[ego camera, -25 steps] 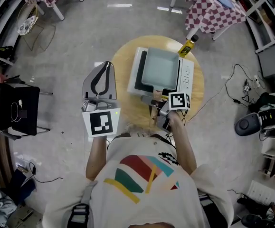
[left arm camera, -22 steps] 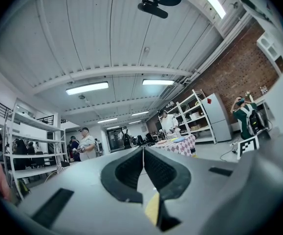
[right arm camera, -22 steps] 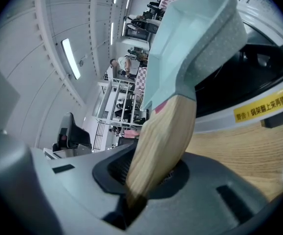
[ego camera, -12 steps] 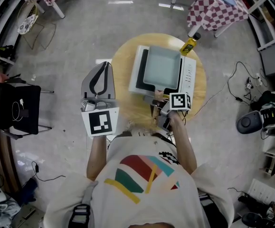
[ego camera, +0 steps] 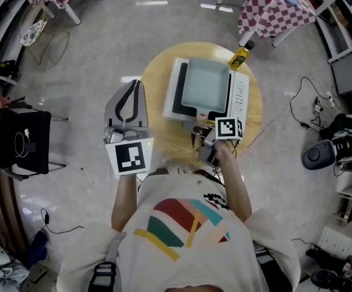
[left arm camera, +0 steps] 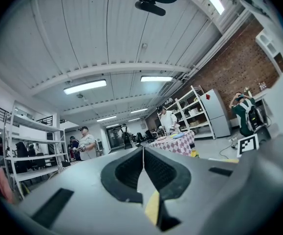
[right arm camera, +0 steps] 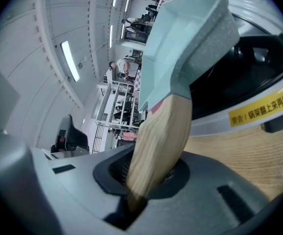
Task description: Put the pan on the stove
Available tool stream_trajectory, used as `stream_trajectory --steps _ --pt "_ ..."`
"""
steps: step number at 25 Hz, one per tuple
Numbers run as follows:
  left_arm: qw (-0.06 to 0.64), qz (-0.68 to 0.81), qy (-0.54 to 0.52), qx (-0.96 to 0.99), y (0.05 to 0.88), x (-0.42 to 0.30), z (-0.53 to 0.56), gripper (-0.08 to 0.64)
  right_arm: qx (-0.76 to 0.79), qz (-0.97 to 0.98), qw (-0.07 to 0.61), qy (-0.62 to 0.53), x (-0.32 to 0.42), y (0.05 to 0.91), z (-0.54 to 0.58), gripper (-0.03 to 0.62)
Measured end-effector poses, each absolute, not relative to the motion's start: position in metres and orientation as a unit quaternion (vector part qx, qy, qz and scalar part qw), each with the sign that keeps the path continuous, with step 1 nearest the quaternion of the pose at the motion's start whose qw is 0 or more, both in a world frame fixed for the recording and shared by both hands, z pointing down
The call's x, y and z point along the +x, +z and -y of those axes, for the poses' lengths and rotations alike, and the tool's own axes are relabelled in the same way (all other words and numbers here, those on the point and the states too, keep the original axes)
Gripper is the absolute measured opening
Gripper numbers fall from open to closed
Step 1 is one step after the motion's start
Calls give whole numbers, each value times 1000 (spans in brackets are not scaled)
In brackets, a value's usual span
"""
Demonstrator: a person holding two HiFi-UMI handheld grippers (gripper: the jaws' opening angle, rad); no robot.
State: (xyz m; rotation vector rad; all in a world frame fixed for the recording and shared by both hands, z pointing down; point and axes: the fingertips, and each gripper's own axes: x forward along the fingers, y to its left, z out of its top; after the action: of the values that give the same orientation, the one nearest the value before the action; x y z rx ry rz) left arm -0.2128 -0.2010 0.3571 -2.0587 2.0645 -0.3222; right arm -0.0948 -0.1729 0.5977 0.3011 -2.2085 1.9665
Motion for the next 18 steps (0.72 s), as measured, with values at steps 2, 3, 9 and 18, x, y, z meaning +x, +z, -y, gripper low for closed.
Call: stream_trajectory --steps 2,3,9,18 --pt "101 -698 -110 -700 359 -211 201 8 98 744 89 655 -96 597 172 21" --pt "99 -697 -110 -702 359 -210 201 8 97 746 89 653 -96 597 171 23" --pt "99 -692 -105 -707 359 -205 205 8 94 734 60 670 -93 594 170 35" --pt "104 -676 -107 -721 362 -190 214 8 101 732 55 671 -78 593 162 117"
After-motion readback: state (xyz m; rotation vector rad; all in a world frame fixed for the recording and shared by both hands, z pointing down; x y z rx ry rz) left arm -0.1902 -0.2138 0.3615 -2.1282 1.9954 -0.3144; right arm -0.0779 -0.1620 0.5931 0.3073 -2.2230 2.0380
